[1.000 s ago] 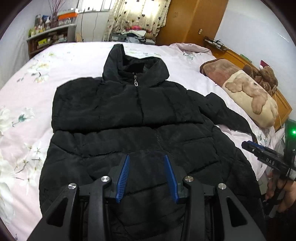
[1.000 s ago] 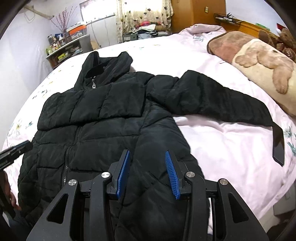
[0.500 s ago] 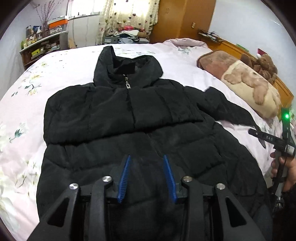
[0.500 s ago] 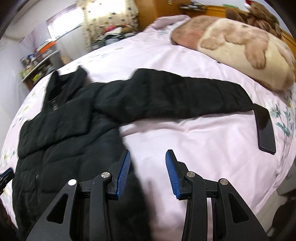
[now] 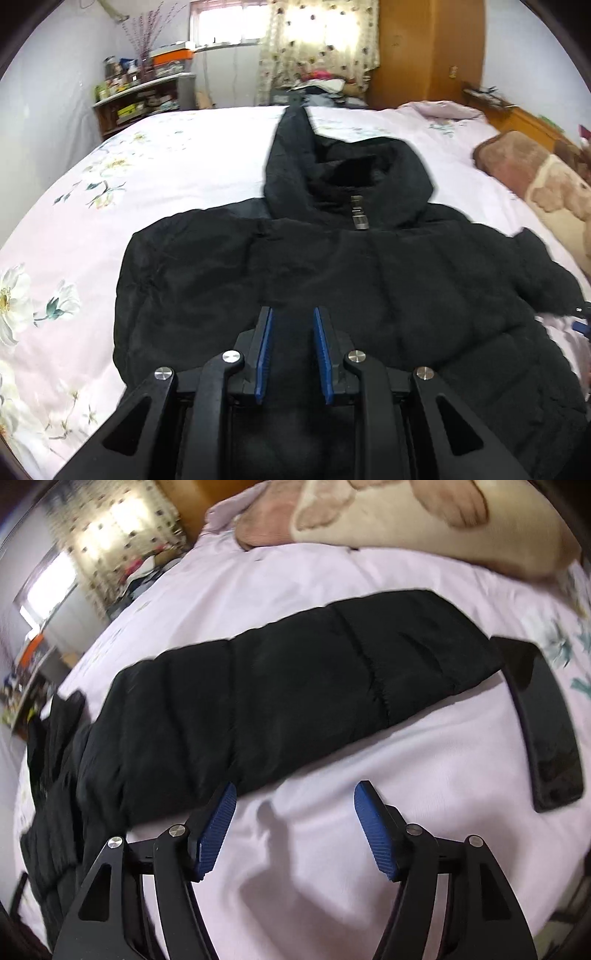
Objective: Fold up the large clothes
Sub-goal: 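Grasp the sleeve cuff with the right tool, then fold the held sleeve across the jacket body and open the right tool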
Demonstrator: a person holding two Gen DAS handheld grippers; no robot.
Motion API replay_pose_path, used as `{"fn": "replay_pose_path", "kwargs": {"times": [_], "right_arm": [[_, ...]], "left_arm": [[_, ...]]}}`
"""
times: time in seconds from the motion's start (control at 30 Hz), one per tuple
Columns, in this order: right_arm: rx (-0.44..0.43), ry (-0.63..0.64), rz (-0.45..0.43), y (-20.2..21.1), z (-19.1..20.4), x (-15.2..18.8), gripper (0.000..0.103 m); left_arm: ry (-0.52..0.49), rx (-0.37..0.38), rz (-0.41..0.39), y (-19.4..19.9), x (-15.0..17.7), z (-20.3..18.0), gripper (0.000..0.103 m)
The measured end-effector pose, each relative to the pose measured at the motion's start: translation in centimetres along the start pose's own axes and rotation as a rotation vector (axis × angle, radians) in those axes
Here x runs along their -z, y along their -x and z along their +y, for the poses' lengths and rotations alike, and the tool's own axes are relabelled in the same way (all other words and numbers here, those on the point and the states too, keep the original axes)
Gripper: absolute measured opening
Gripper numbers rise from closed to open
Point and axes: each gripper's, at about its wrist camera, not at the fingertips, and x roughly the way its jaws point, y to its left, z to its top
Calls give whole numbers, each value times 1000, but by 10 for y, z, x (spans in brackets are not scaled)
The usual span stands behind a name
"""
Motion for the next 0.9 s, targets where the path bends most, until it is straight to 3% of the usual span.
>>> {"fn": "replay_pose_path", "kwargs": {"times": [0.17,0.33,0.37,0.43,0.5,0.73,0.9], "right_arm": [[-26,-81,-20,-18,-9,-19,67],[-7,-149,-19,-29,-10,-30,66],[0,-155,-29,-28,-9,-30,61],[-11,-149,-39,-26,-5,-31,30],[-9,-134,-49,-20,1,-33,17],[-40,-69,-143,34,33,-46,12],[-114,44,-237,96,81,-53,11]], "left_arm": [[66,-24,50,-34,2,22,23],[49,-25,59,-42,7,21,23],[50,-22,60,-42,7,21,23],[54,-11,62,-41,7,23,23],[61,4,69,-39,5,23,23],[74,76,67,-17,-5,21,26],[98,124,35,10,-14,19,30]]}}
